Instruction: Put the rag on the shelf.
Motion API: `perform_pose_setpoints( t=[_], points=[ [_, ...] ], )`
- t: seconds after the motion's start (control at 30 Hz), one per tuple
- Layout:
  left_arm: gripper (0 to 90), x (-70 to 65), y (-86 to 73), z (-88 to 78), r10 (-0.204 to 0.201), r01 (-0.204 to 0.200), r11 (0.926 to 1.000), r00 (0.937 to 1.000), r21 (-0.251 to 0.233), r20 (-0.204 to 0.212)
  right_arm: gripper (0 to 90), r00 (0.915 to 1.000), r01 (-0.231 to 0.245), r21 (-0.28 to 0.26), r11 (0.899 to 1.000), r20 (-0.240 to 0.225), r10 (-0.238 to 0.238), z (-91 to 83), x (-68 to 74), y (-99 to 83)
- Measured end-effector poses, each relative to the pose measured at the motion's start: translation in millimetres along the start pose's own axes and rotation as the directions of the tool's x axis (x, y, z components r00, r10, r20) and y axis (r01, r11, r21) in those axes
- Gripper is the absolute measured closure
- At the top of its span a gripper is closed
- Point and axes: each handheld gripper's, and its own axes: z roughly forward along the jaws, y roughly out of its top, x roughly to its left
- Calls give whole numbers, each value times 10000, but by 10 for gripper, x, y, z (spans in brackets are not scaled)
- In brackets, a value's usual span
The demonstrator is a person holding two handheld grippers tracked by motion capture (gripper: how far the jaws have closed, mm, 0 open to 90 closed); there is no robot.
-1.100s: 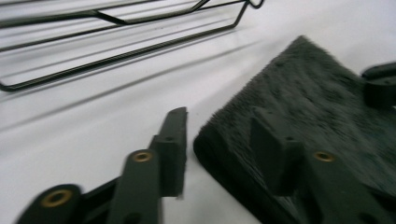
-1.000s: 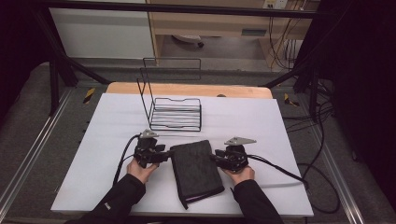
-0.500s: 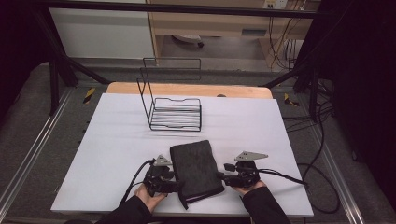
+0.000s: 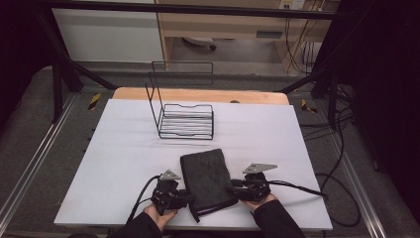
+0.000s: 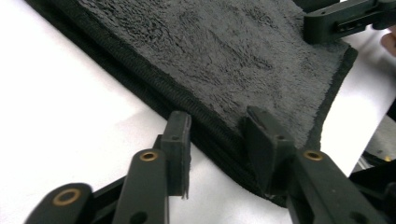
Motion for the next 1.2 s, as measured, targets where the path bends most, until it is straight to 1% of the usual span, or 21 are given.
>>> perform_pose_setpoints(
  t=[0.1, 0.17, 0.2, 0.27, 0.4, 0.5, 0.6, 0.63, 0.67, 0.7, 0.73, 0.8, 0.83, 0.9, 0.93, 1.0, 1.07, 1.13, 1.17, 1.2],
  points=[
    [689, 3, 10, 5, 28, -29, 9999, 9999, 119, 102, 665, 9999, -130, 118, 9998, -62, 131, 19, 0, 3],
    [734, 5, 18, 6, -83, 82, 9999, 9998, 65, 169, 707, 9997, -202, 142, 9997, -125, 204, 23, -4, 7],
    [760, 6, 20, 3, -54, 54, 10000, 9998, 36, 185, 737, 9994, -317, 117, 9994, -161, 319, 25, -1, 10],
    [798, 4, 27, -11, 38, -37, 10000, 9997, -32, 238, 782, 9989, -386, 135, 9992, -264, 389, 23, -3, 18],
    [836, 14, 42, -43, 217, -211, 9996, 9992, -178, 337, 814, 9977, -553, 143, 9984, -390, 558, 6, -5, 41],
    [841, 10, 53, -71, 404, -398, 9990, 9988, -223, 283, 816, 9979, -536, 22, 9986, -363, 536, -7, 23, 50],
    [843, 10, 76, -127, 724, -722, 9973, 9974, -152, 72, 815, 9954, -857, -34, 9963, -437, 855, -13, 45, 46],
    [843, 15, 84, -159, 896, -897, 9958, 9960, -178, -54, 815, 9938, -976, -57, 9952, -535, 972, -12, 54, 43],
    [843, 28, 97, -191, 1010, -1012, 9948, 9948, -102, -136, 814, 9923, -1070, -65, 9942, -641, 1064, -7, 66, 41],
    [843, 51, 106, -217, 1009, -1010, 9948, 9948, -104, -143, 814, 9913, -1127, -69, 9936, -695, 1120, -2, 83, 38],
    [843, 84, 115, -237, 955, -955, 9954, 9954, -27, -92, 813, 9916, -1118, -60, 9937, -654, 1112, 6, 114, 40],
    [843, 149, 119, -254, 943, -941, 9953, 9955, 241, -61, 811, 9939, -976, -41, 9952, -514, 973, 28, 198, 46],
    [844, 182, 113, -258, 915, -914, 9950, 9958, 393, -15, 811, 9936, -1024, -23, 9947, -480, 1021, 38, 233, 48],
    [843, 221, 89, -252, 677, -684, 9973, 9974, 273, 261, 810, 9938, -1062, -22, 9943, -346, 1061, 52, 288, 45],
    [841, 228, 81, -239, 569, -578, 9981, 9977, 226, 372, 810, 9955, -930, -18, 9957, -201, 930, 51, 296, 42],
    [830, 223, 64, -200, 407, -413, 9991, 9970, 80, 654, 811, 9963, -862, -26, 9963, 11, 862, 38, 282, 43],
    [812, 195, 47, -159, 461, -465, 9989, 9965, 44, 698, 814, 9968, -754, 43, 9971, 282, 753, 20, 256, 44],
    [792, 175, 39, -147, 577, -578, 9983, 9958, 1, 704, 816, 9962, -837, 93, 9964, 251, 835, 6, 203, 38],
    [783, 170, 37, -144, 557, -556, 9984, 9957, -27, 746, 816, 9952, -957, 155, 9953, 200, 954, 1, 184, 35],
    [769, 172, 37, -145, 572, -571, 9984, 9953, -26, 779, 816, 9955, -932, 179, 9955, 213, 928, 2, 163, 32]
  ],
)
